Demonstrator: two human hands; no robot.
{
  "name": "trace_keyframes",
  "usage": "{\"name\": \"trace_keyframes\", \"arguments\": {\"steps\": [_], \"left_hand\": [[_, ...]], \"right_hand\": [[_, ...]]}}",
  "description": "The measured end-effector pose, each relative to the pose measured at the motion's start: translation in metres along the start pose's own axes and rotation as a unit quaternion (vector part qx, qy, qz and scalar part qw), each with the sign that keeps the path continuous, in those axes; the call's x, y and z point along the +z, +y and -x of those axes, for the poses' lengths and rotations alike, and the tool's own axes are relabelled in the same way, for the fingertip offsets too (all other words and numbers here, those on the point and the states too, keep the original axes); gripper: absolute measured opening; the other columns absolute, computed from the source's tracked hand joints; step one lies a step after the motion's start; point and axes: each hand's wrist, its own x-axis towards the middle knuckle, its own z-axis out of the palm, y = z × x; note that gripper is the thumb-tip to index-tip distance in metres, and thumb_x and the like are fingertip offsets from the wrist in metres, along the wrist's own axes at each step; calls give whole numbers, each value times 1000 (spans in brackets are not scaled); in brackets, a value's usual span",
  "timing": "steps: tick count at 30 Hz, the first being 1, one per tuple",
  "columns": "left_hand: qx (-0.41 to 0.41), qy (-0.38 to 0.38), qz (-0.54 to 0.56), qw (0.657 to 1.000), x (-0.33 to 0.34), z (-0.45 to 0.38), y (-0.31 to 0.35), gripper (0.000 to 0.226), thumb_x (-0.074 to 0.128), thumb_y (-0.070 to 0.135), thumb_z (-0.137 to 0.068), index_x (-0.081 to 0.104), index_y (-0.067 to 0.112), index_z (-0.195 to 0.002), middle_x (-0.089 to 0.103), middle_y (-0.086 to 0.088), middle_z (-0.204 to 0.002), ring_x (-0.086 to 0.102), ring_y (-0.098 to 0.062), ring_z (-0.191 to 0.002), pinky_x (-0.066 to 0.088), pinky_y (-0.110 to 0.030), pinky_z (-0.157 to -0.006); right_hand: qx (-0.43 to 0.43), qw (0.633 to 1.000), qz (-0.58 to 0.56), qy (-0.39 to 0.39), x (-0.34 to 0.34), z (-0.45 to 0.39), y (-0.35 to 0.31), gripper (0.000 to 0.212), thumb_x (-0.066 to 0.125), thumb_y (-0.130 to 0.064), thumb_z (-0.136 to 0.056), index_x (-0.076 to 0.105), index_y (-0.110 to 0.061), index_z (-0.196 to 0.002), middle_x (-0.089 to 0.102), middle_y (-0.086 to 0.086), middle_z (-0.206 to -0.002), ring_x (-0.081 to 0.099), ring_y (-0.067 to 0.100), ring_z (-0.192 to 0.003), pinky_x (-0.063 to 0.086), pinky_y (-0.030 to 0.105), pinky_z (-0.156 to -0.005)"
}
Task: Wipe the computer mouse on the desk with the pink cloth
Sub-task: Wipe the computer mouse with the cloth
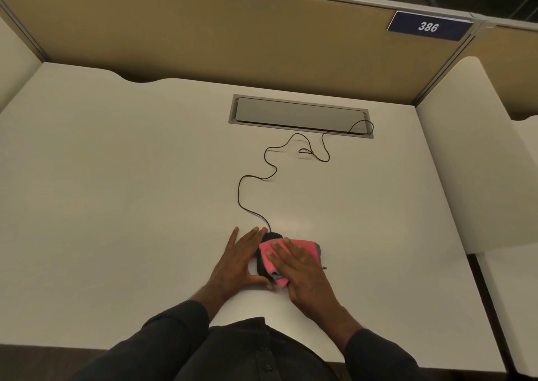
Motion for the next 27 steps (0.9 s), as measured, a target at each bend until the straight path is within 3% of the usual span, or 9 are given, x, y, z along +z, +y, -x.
{"name": "trace_keyframes", "arguments": {"steps": [5, 12, 17, 23, 27], "left_hand": [[4, 9, 5, 1000, 2, 2, -1, 115, 56, 85, -71, 19, 16, -155, 23, 2, -160, 14, -9, -150, -2, -46, -123], [-4, 6, -8, 1000, 2, 1, -1, 119, 58, 85, -70, 14, 17, -157, 11, 10, -160, 6, -2, -149, -9, -40, -123], [-5, -1, -15, 1000, 0, 1, 0, 127, 53, 91, -63, 12, 17, -157, 14, 6, -161, 9, -7, -150, -6, -45, -123], [-4, -10, -17, 1000, -1, 0, 0, 123, 49, 92, -62, 3, 23, -153, 18, 0, -162, 11, -13, -151, 0, -51, -123], [-5, -6, -2, 1000, -2, 0, 2, 120, 47, 92, -63, 4, 25, -152, 22, -1, -162, 13, -13, -150, 1, -52, -123]], "right_hand": [[-32, 998, 46, -31, 8, 4, -7, 98, 73, -20, -76, 14, -26, -154, 21, -2, -157, 17, 23, -147, 3, 43, -121], [-69, 993, 89, -47, 7, 35, 2, 78, 54, -24, -86, 17, -27, -155, 16, -4, -162, 14, 24, -149, 8, 47, -119], [-30, 999, 35, -10, -1, 37, 9, 83, 61, -12, -83, 21, -28, -154, 23, -3, -160, 17, 22, -149, 12, 46, -120], [27, 999, -14, 23, -7, 13, 8, 76, 66, -2, -82, 34, -20, -148, 33, 1, -155, 25, 24, -146, 32, 57, -111], [14, 999, -17, 25, -1, 2, 1, 77, 68, -5, -81, 32, -20, -148, 32, 1, -155, 25, 24, -146, 29, 57, -113]]}}
